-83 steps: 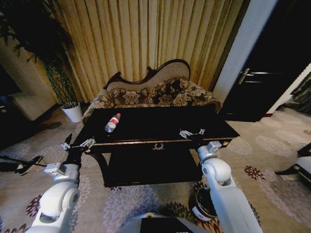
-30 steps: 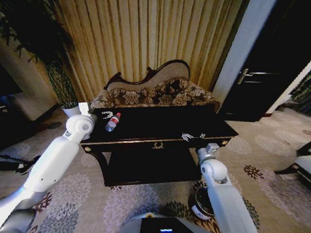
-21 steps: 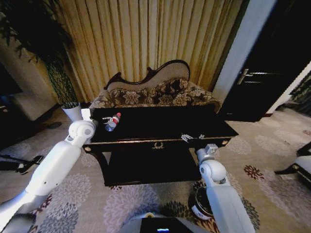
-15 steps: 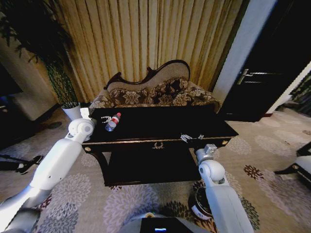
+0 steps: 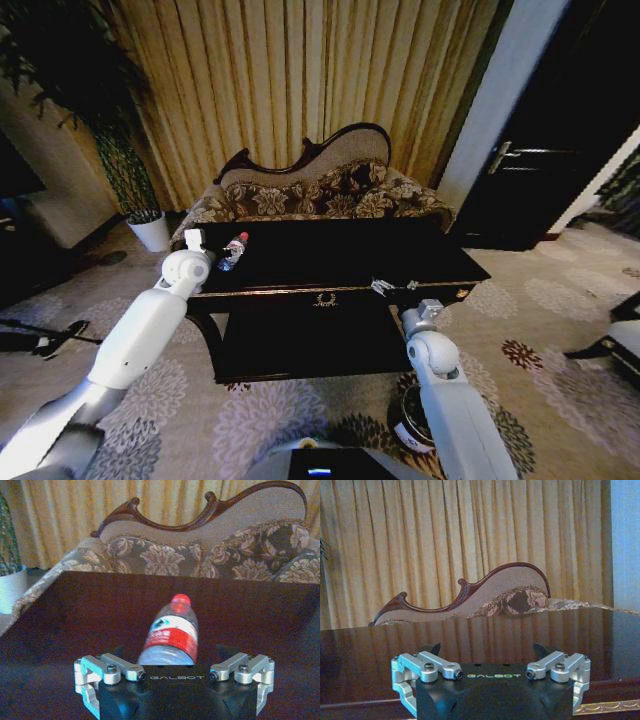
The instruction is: Move to the front of the table and place the trash on the table into the trash bin.
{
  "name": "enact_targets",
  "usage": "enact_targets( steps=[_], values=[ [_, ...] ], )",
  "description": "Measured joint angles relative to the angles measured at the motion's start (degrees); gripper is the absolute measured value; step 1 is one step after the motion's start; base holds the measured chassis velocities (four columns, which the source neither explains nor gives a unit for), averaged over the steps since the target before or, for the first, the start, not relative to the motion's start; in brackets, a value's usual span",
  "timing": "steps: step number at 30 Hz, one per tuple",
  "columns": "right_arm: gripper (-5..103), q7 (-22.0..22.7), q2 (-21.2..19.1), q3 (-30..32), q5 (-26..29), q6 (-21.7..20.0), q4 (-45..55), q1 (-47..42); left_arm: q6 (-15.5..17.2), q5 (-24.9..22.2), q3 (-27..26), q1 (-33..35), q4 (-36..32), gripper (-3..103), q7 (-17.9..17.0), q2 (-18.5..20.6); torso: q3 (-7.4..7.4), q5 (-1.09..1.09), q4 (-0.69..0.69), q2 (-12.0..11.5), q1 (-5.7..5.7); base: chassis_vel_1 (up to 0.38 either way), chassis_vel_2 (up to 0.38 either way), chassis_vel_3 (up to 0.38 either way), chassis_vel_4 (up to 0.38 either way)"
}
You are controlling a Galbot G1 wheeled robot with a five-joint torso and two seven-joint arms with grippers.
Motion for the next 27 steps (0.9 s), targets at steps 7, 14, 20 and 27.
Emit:
enact_targets(
  steps=[7,14,20,27],
  values=[
    [100,0.00,-0.03,-0.08,0.00,0.18,-0.37,0.05,-0.02,-0.03,0.96,1.43,-2.64,100,-2.49,-0.79,0.00,0.01,0.00,0.00,0.00,0.000,0.000,0.000,0.000],
    [100,0.00,0.06,-0.14,-0.01,0.34,-0.67,0.06,-0.02,-0.08,0.88,2.77,-3.94,100,-3.74,-0.66,0.00,0.00,0.00,0.00,0.00,0.000,0.000,0.000,0.000],
    [100,0.00,0.09,-0.24,-0.04,0.45,-0.92,0.11,-0.02,-0.13,0.01,4.01,-4.52,100,-4.22,0.21,0.00,0.00,0.01,0.00,0.00,0.000,0.000,0.000,0.000],
    [100,0.00,0.34,-0.42,-0.23,0.58,-1.04,0.15,-0.02,-0.20,-0.75,5.12,-4.80,100,-4.20,0.70,0.00,0.00,0.01,0.00,0.00,0.000,0.000,0.000,0.000]
  ],
)
